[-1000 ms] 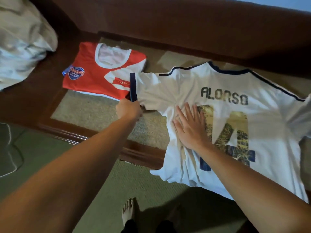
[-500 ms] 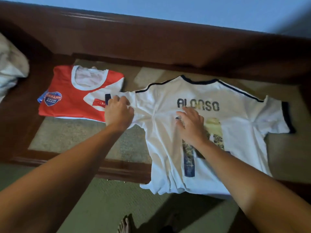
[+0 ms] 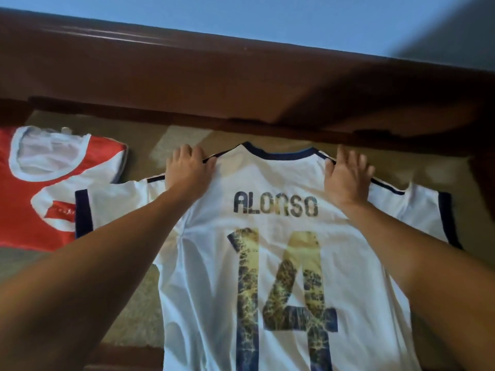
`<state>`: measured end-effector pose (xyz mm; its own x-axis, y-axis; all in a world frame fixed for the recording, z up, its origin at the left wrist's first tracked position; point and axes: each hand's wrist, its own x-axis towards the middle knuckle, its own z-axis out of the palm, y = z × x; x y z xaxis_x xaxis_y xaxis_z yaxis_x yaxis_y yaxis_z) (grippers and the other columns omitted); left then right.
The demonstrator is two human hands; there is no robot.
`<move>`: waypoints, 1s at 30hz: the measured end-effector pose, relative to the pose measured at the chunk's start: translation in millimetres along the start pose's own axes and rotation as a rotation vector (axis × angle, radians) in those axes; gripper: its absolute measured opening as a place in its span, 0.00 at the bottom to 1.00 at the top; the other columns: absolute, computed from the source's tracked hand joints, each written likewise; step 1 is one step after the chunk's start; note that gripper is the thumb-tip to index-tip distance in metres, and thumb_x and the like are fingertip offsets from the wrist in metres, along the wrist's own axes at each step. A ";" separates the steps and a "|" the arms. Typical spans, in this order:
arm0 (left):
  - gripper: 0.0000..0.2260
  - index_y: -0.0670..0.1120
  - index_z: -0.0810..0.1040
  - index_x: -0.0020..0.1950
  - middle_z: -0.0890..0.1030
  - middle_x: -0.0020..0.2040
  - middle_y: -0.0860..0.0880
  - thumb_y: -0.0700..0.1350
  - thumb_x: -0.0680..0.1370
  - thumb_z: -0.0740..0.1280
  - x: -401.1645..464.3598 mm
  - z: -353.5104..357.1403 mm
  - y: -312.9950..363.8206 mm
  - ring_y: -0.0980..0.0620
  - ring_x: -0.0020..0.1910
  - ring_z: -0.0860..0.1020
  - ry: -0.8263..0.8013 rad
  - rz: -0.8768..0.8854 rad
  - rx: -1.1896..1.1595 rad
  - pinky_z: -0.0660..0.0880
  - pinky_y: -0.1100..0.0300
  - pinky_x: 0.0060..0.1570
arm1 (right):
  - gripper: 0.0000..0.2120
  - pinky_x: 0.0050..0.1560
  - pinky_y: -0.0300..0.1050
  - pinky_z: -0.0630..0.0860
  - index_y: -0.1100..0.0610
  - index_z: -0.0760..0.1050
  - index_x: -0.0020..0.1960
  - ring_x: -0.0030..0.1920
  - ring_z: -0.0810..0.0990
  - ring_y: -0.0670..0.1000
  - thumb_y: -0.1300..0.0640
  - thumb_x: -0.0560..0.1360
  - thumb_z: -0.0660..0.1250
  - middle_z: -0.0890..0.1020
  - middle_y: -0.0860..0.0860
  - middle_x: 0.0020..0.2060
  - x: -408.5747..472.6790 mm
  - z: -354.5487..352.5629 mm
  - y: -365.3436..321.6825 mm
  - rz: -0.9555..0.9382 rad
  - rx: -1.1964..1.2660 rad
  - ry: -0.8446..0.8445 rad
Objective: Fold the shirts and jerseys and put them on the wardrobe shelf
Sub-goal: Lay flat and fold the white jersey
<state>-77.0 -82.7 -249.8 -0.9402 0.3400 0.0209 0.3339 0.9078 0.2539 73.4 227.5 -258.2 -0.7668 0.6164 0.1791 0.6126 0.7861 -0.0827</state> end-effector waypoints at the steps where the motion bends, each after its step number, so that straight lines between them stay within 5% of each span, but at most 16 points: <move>1: 0.21 0.44 0.74 0.63 0.75 0.60 0.42 0.58 0.83 0.55 5.0 4.3 2.5 0.41 0.60 0.71 0.003 0.016 0.040 0.68 0.46 0.62 | 0.21 0.60 0.60 0.64 0.61 0.72 0.70 0.63 0.70 0.65 0.50 0.83 0.59 0.76 0.64 0.62 7.0 4.6 1.0 0.004 -0.003 0.010; 5: 0.16 0.42 0.72 0.61 0.74 0.55 0.42 0.53 0.85 0.54 20.9 12.1 8.4 0.40 0.55 0.74 0.017 0.071 0.042 0.72 0.48 0.44 | 0.11 0.54 0.58 0.66 0.59 0.78 0.53 0.54 0.73 0.64 0.53 0.82 0.61 0.77 0.62 0.51 19.8 22.6 7.3 -0.072 0.062 0.084; 8: 0.15 0.44 0.70 0.59 0.73 0.53 0.42 0.54 0.85 0.54 34.8 13.7 4.5 0.38 0.51 0.76 0.051 0.105 0.083 0.67 0.50 0.36 | 0.09 0.45 0.54 0.69 0.58 0.76 0.52 0.48 0.76 0.66 0.55 0.83 0.60 0.77 0.62 0.49 26.1 30.9 16.3 -0.098 0.199 0.156; 12: 0.15 0.45 0.70 0.60 0.73 0.56 0.42 0.55 0.85 0.53 63.8 14.3 8.3 0.36 0.51 0.77 0.086 0.112 0.087 0.66 0.48 0.36 | 0.11 0.40 0.53 0.70 0.57 0.75 0.55 0.45 0.76 0.66 0.52 0.85 0.58 0.76 0.62 0.50 42.1 32.7 28.1 -0.109 0.206 0.206; 21: 0.18 0.43 0.70 0.61 0.73 0.57 0.39 0.57 0.85 0.54 109.6 28.3 17.3 0.35 0.54 0.75 0.187 0.143 0.093 0.67 0.47 0.39 | 0.11 0.46 0.57 0.72 0.59 0.77 0.53 0.47 0.76 0.65 0.53 0.83 0.61 0.76 0.62 0.49 87.3 45.1 31.3 -0.185 0.191 0.314; 25: 0.14 0.40 0.73 0.57 0.75 0.54 0.38 0.51 0.83 0.58 101.7 24.7 27.1 0.37 0.53 0.72 0.253 0.168 0.225 0.67 0.43 0.51 | 0.11 0.49 0.57 0.71 0.56 0.79 0.54 0.50 0.76 0.64 0.49 0.80 0.64 0.79 0.59 0.48 84.0 40.3 30.7 -0.144 0.172 0.254; 28: 0.09 0.41 0.76 0.52 0.77 0.50 0.40 0.45 0.80 0.60 76.0 25.9 75.8 0.40 0.49 0.73 0.313 0.378 0.183 0.66 0.45 0.50 | 0.13 0.55 0.56 0.68 0.53 0.79 0.60 0.57 0.75 0.62 0.46 0.80 0.65 0.80 0.55 0.54 60.1 30.6 47.7 -0.167 0.126 0.247; 30: 0.10 0.42 0.77 0.49 0.78 0.47 0.42 0.45 0.78 0.58 55.4 35.1 128.4 0.40 0.46 0.75 0.201 0.599 -0.019 0.69 0.47 0.46 | 0.14 0.57 0.56 0.67 0.53 0.78 0.62 0.61 0.73 0.60 0.48 0.81 0.64 0.79 0.53 0.58 45.3 21.8 67.6 -0.193 0.117 0.230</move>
<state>-83.8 61.3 -249.9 -0.5850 0.7337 0.3456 0.8070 0.5688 0.1585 75.9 309.5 -277.0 -0.7950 0.4389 0.4187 0.4234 0.8958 -0.1350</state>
